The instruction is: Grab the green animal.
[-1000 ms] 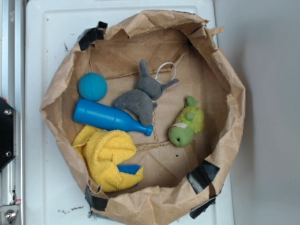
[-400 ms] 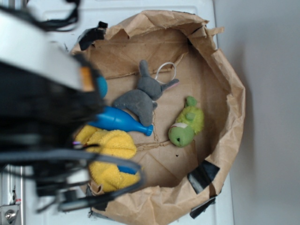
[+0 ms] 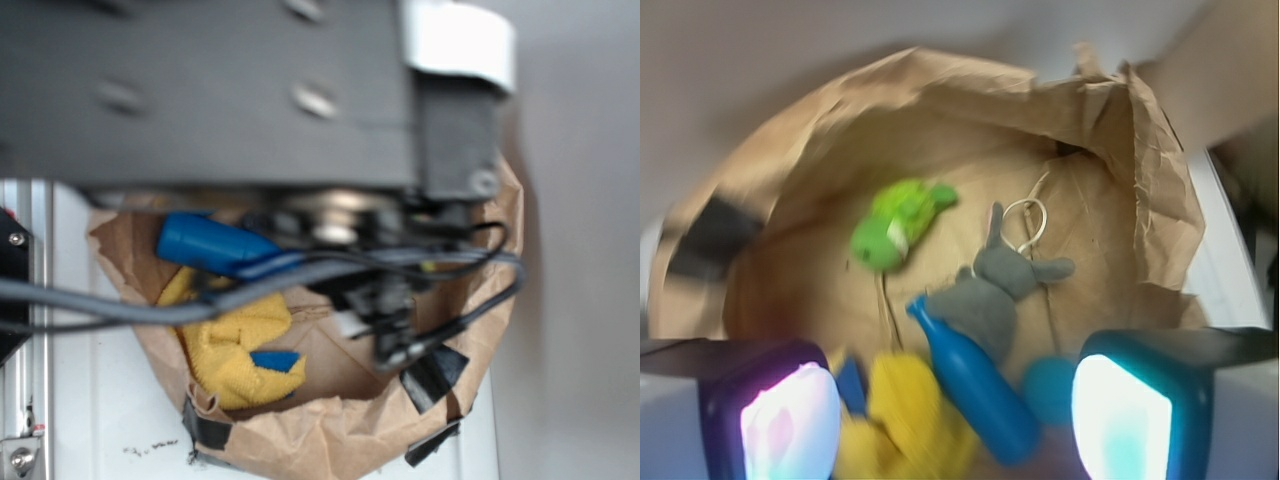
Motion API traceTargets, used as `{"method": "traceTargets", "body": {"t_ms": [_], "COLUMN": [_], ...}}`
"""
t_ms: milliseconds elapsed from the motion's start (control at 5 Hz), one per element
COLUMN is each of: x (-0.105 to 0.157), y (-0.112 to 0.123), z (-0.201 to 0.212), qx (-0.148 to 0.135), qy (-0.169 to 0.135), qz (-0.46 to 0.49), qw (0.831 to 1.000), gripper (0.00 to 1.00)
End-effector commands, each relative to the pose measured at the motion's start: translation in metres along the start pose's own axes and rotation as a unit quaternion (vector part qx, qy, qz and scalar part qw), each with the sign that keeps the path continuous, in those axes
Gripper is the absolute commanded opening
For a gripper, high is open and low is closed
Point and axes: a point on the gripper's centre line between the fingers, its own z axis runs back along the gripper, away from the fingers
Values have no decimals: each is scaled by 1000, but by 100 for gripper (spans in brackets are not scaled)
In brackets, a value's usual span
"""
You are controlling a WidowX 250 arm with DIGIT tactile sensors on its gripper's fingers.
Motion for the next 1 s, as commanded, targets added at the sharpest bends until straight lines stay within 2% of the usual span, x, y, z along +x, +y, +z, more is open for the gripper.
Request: {"method": "traceTargets", "body": {"t_ms": [0, 200, 400, 600, 800], "x": [11, 11, 20, 16, 8], "y": [7, 7, 20, 8, -2], "z": [16, 16, -7, -26, -32], "qx": [-12, -12, 51, 37, 4], "qy": [-30, -30, -167, -241, -265], "qz": [13, 13, 138, 215, 255], "qw": [999, 999, 975, 946, 930], "gripper": [100, 100, 100, 100, 100]}}
